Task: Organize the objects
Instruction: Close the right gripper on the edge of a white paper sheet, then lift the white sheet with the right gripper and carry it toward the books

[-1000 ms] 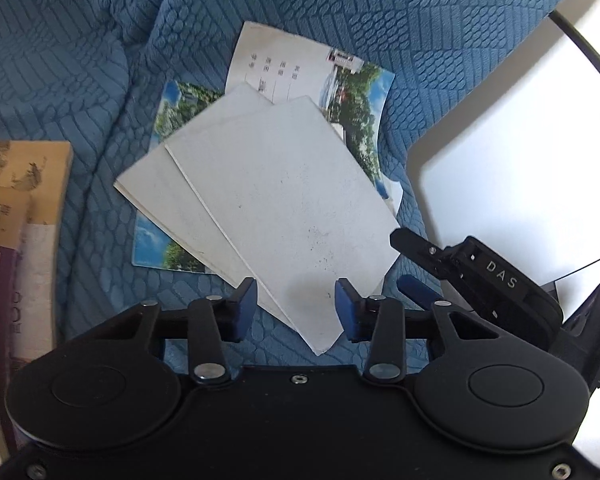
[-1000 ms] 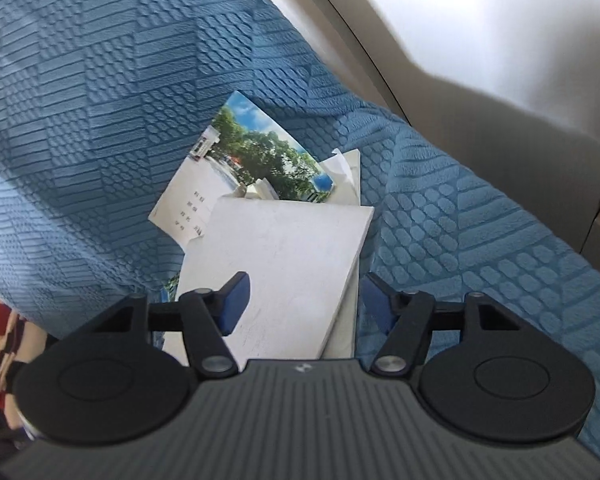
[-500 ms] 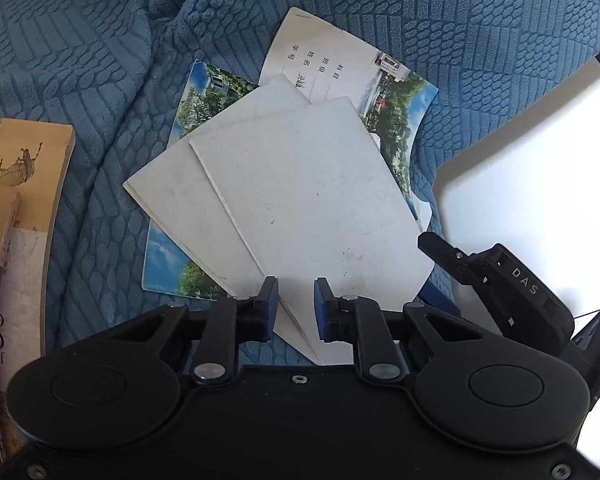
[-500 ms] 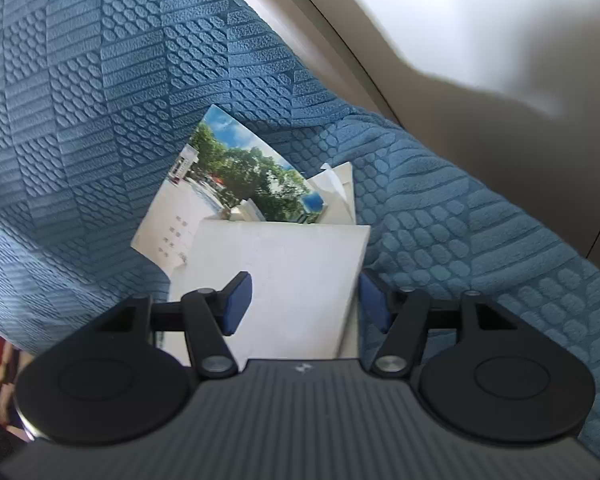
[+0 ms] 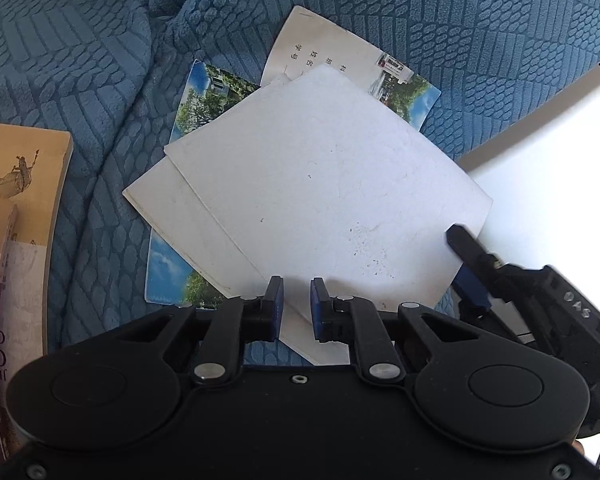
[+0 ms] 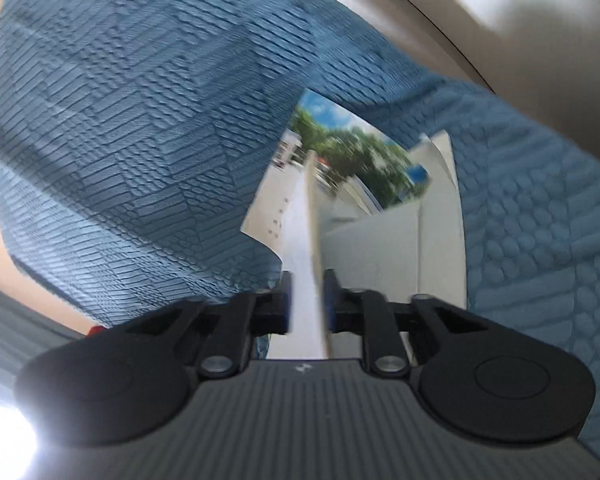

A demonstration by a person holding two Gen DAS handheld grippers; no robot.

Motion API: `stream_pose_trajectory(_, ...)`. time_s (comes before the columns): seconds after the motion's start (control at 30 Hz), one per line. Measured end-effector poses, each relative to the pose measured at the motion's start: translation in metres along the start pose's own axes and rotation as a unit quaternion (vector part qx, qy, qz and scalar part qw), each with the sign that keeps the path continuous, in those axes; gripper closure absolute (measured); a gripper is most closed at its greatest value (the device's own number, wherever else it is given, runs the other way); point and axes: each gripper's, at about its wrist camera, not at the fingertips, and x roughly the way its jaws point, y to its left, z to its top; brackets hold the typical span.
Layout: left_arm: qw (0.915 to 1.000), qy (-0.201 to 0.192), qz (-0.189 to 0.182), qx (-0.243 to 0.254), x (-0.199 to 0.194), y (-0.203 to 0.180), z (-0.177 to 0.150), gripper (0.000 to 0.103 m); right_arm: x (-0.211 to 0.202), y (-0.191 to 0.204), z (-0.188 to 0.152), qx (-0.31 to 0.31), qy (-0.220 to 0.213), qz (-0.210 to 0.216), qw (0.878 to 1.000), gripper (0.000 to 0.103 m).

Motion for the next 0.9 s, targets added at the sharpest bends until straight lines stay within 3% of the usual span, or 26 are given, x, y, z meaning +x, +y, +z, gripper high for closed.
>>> stream_pose_trajectory(0.07,0.9998,0.001,-0.013,-0.014,-0.005,0.004,0.000,0.067,0.001,-0.002,-0.001,0.014,0.003,0.006,1.000,0.097)
stream_pose_trajectory(0.1,0.9993,0.001,-0.029,-0.024,-0.009,0.007,0.001,0.045,0.001,-0.003,-0.002,0.020,0.005,0.012,1.000,0.098)
stream_pose_trajectory(0.13,0.9984,-0.003,-0.045,-0.034,-0.014,0.009,0.001,0.034,0.000,-0.005,-0.003,0.031,0.008,0.021,0.999,0.098)
stream_pose_trajectory(0.23,0.9957,-0.016,-0.069,-0.059,-0.028,0.015,0.001,0.022,0.000,-0.008,-0.003,0.053,0.012,0.032,0.998,0.098)
stream_pose_trajectory(0.37,0.9873,0.003,-0.111,-0.114,-0.031,0.028,-0.007,0.022,-0.003,-0.006,-0.008,0.066,0.014,0.046,0.997,0.098)
stream_pose_trajectory(0.5,0.9783,0.022,-0.155,-0.136,-0.030,0.030,-0.024,0.021,-0.004,-0.012,-0.009,0.104,0.018,0.055,0.993,0.098)
stream_pose_trajectory(0.6,0.9651,0.035,-0.202,-0.163,-0.028,0.031,-0.032,0.022,-0.008,-0.011,-0.010,0.119,0.015,0.064,0.991,0.098)
stream_pose_trajectory(0.63,0.9613,0.029,-0.212,-0.173,-0.026,0.032,-0.034,0.023,-0.011,-0.009,-0.012,0.117,0.015,0.067,0.991,0.098)
stream_pose_trajectory(0.73,0.9608,0.002,-0.206,-0.185,-0.028,0.034,-0.032,0.033,-0.016,-0.006,-0.017,0.121,0.015,0.066,0.990,0.098)
stream_pose_trajectory(0.83,0.9492,0.012,-0.233,-0.211,-0.025,0.037,-0.031,0.043,-0.021,-0.007,-0.018,0.129,0.008,0.071,0.989,0.098)
stream_pose_trajectory(0.9,0.9467,0.019,-0.237,-0.217,-0.021,0.036,-0.032,0.045,-0.022,-0.006,-0.020,0.133,0.007,0.074,0.988,0.098)
